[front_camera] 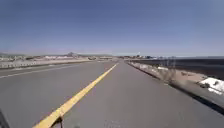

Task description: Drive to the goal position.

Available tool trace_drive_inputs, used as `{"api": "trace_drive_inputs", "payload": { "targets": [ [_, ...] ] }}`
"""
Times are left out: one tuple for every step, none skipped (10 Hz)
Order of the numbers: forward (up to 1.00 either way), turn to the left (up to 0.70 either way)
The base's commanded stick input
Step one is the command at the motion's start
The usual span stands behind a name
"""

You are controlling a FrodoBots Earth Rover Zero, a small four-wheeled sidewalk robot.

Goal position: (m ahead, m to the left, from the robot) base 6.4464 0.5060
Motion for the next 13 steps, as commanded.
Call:
{"api": "trace_drive_inputs", "payload": {
  "targets": [
    [0.85,0.0],
    [0.85,0.0],
    [0.85,0.0],
    [0.85,0.0],
    [0.85,0.0],
    [0.85,0.0],
    [0.85,0.0],
    [0.85,0.0],
    [0.85,0.0],
    [0.85,0.0],
    [0.85,0.0],
    [0.85,0.0],
    [0.85,0.0]
  ]
}}
